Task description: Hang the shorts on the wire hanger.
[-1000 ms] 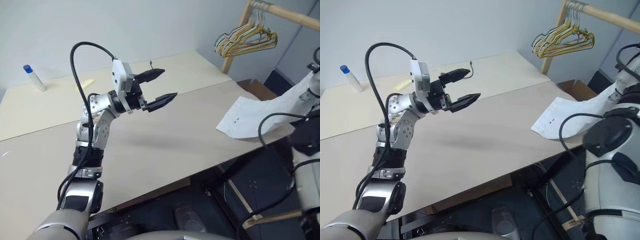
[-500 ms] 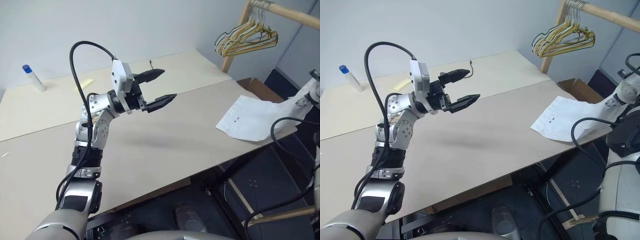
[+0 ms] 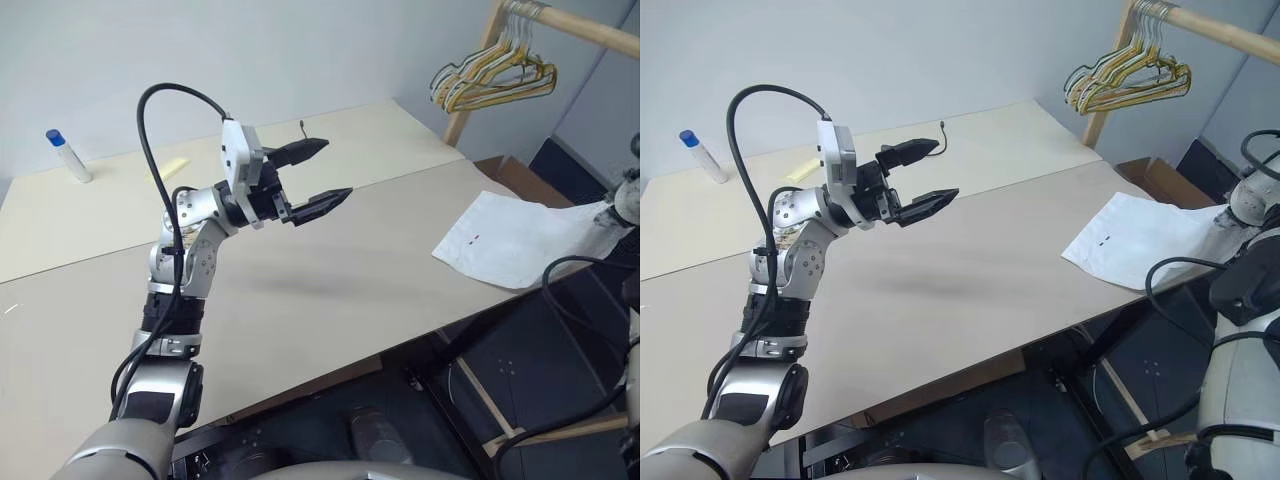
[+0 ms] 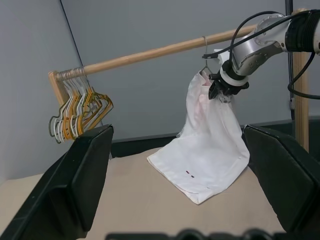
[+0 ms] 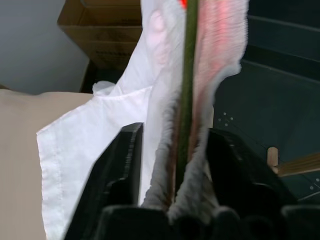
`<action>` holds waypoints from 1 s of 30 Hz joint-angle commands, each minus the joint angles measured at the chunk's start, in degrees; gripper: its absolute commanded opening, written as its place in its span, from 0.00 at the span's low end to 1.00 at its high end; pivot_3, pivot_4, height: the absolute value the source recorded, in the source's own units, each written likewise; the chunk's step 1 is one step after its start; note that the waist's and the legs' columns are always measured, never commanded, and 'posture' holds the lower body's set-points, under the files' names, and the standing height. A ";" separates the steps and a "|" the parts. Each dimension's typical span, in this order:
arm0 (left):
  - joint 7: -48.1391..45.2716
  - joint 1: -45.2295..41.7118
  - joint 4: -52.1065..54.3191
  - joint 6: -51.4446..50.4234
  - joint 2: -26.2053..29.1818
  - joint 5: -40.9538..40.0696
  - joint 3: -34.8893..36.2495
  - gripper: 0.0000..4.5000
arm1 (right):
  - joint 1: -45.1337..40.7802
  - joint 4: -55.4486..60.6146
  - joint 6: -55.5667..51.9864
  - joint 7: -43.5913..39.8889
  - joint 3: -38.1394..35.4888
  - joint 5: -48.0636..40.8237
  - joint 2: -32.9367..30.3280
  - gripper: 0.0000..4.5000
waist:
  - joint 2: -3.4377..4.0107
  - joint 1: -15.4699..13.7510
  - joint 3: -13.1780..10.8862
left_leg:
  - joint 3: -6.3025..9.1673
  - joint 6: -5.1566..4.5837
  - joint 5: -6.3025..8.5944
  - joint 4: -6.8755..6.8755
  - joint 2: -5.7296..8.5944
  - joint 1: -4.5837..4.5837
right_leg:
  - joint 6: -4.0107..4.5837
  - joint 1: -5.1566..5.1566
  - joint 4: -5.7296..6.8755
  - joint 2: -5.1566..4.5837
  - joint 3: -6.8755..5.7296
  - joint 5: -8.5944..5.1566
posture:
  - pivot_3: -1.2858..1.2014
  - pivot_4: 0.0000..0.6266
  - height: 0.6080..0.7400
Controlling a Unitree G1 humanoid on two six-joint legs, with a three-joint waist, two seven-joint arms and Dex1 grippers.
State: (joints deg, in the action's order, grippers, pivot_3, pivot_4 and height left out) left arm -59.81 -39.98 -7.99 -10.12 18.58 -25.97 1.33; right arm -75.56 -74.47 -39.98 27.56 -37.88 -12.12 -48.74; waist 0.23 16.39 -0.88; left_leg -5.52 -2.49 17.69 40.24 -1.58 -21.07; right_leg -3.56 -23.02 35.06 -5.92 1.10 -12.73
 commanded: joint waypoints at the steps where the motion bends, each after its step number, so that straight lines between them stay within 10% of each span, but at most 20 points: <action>1: -0.12 -0.69 1.63 1.37 0.31 -0.71 0.57 1.00 | -0.83 0.80 2.21 -0.27 1.09 -0.57 -1.40 0.85 | 0.00 -0.06 0.00 | 0.00 0.00 0.00 0.00 0.00 0.00 | 0.00 0.00 0.00 0.00 0.00 0.00 | 0.42 0.00 1.00; 3: -0.08 -0.69 1.65 1.40 0.34 -0.71 0.63 1.00 | -0.93 0.81 2.57 -0.35 1.71 -0.49 -1.43 0.99 | 0.00 -0.14 0.00 | 0.00 0.00 0.00 0.00 0.00 0.00 | -0.01 0.00 -0.01 0.00 0.00 0.01 | 0.42 0.00 1.00; 19: 0.82 -0.32 2.03 1.80 0.35 -1.07 1.14 1.00 | -1.52 10.84 11.06 17.12 21.97 15.56 7.70 0.99 | 0.03 -0.27 0.01 | -0.07 0.03 -0.02 0.00 -0.02 0.05 | -0.01 -0.03 0.10 0.00 0.11 0.01 | 0.43 0.00 1.00; 30: 0.65 1.57 4.08 0.84 3.57 -2.78 3.58 1.00 | 9.97 29.24 14.28 13.75 32.72 24.42 15.86 0.99 | 0.04 -2.20 0.02 | -0.04 0.21 -0.13 0.05 -0.04 0.02 | -0.04 -0.04 0.11 -0.05 0.07 0.04 | 0.46 0.00 1.00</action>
State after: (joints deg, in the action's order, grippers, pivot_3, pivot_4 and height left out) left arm -59.30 -38.50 -6.04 -9.69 21.16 -27.42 3.33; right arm -65.80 -49.76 -25.55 43.07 -6.99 10.59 -33.37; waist 0.27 14.20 -0.86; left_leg -5.56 -2.28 17.56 40.29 -1.63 -21.03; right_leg -3.61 -23.05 35.17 -5.96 1.17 -12.69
